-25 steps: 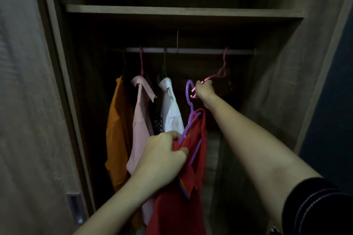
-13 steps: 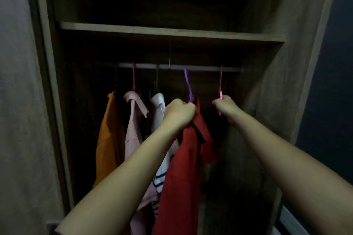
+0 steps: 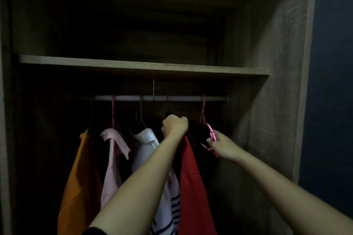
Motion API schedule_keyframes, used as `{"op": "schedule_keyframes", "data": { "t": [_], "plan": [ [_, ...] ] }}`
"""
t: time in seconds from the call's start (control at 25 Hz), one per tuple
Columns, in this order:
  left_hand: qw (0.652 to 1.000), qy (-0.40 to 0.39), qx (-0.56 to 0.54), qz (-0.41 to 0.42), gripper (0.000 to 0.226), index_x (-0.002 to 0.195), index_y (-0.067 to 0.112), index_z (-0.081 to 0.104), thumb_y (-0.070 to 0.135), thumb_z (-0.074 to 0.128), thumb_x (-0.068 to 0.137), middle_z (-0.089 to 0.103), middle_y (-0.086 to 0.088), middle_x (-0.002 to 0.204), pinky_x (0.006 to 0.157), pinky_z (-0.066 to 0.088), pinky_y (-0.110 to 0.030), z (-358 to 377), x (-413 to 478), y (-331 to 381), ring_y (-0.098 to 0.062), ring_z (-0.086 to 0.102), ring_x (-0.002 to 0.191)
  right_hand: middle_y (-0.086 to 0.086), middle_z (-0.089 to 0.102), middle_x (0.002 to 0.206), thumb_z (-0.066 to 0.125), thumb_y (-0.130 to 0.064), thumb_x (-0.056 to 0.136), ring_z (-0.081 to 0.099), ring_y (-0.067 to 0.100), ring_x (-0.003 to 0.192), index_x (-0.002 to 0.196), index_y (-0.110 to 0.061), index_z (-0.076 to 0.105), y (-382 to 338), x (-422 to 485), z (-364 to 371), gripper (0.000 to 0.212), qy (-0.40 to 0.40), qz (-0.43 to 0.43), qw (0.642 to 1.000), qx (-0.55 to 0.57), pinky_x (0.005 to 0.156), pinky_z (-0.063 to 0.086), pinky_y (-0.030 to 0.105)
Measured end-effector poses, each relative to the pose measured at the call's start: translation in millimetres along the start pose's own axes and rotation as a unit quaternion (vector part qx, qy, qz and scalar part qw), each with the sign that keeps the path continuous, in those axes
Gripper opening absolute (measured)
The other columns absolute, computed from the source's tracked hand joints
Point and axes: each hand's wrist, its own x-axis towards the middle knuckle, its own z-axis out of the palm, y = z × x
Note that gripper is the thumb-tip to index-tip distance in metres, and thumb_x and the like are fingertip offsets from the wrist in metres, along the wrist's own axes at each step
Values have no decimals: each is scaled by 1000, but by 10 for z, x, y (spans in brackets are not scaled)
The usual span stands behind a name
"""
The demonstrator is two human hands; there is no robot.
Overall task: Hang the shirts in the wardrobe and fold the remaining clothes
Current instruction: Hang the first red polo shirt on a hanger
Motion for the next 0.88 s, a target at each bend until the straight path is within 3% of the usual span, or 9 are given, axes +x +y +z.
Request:
{"op": "schedule_keyframes", "data": {
  "t": [0.16, 0.24, 0.32, 0.4, 0.44, 0.52, 0.6, 0.72, 0.88],
  "plan": [
    [999, -14, -17, -34, 44, 126, -2, 47, 20, 50, 89, 52, -22, 130, 94, 44, -36, 173, 71, -161, -38, 51, 120, 8, 56, 115, 46, -6, 90, 55, 23, 104, 128, -9, 44, 36, -105, -72, 38, -13, 34, 996, -76, 87, 44, 29],
    [999, -24, -24, -36, 48, 130, -2, 41, 20, 52, 88, 50, -22, 132, 97, 42, -36, 193, 85, -175, -38, 49, 122, 14, 43, 140, 49, -13, 91, 42, 28, 129, 145, -6, 28, 36, -176, -107, 58, 18, 35, 982, -184, 104, 35, 30],
    [999, -42, -6, -28, 53, 132, -1, 37, 23, 55, 88, 48, -23, 134, 98, 42, -36, 193, 133, -196, -38, 47, 123, 14, 37, 145, 51, -26, 91, 36, 30, 133, 145, -8, 28, -24, -282, -66, 61, 128, -76, 949, -278, 110, 30, 35],
    [996, -55, 68, 22, 52, 130, -1, 42, 29, 55, 89, 51, -22, 131, 95, 42, -36, 136, 110, -220, -38, 48, 122, 12, 44, 139, 46, -38, 90, 41, 27, 129, 140, -8, 37, -131, -339, 81, 59, 171, -206, 932, -245, 108, 32, 33],
    [986, -40, 141, 74, 47, 124, 0, 50, 32, 53, 89, 54, -21, 126, 93, 43, -37, 91, 70, -258, -38, 50, 119, 10, 45, 139, 45, -43, 90, 42, 25, 129, 141, -8, 37, -190, -351, 177, 62, 141, -215, 945, -202, 107, 32, 31],
    [917, 127, 316, 207, 33, 104, 6, 64, 33, 55, 86, 61, -15, 114, 84, 42, -41, 2, 12, -416, -35, 52, 109, 11, 39, 147, 51, -48, 89, 38, 23, 135, 146, -9, 25, -233, -321, 379, 74, 51, -145, 981, -121, 109, 30, 30],
    [866, 220, 383, 235, 27, 103, 16, 65, 27, 64, 78, 54, -10, 123, 80, 41, -44, -189, -120, -649, -34, 48, 110, 12, 40, 147, 58, -43, 86, 41, 26, 133, 148, -11, 18, -151, -308, 574, 81, 2, -66, 990, -126, 107, 34, 31],
    [927, 160, 294, 167, 67, 138, 20, 30, 5, 59, 79, 29, -19, 143, 85, 45, -48, -443, -248, -1135, -40, 42, 119, 11, 59, 127, 57, -34, 84, 58, 32, 114, 142, -24, 21, 57, -442, 807, 69, 30, -14, 987, -159, 94, 47, 35],
    [970, 153, 161, 95, 50, 131, 4, 33, -2, 50, 85, 62, -22, 105, 64, 49, -36, -510, -584, -1632, -36, 63, 87, 6, 66, 112, 54, -41, 88, 62, 32, 105, 123, -27, 46, 218, -742, 1003, 39, 67, 57, 984, -157, 83, 48, 35]
  ]
}}
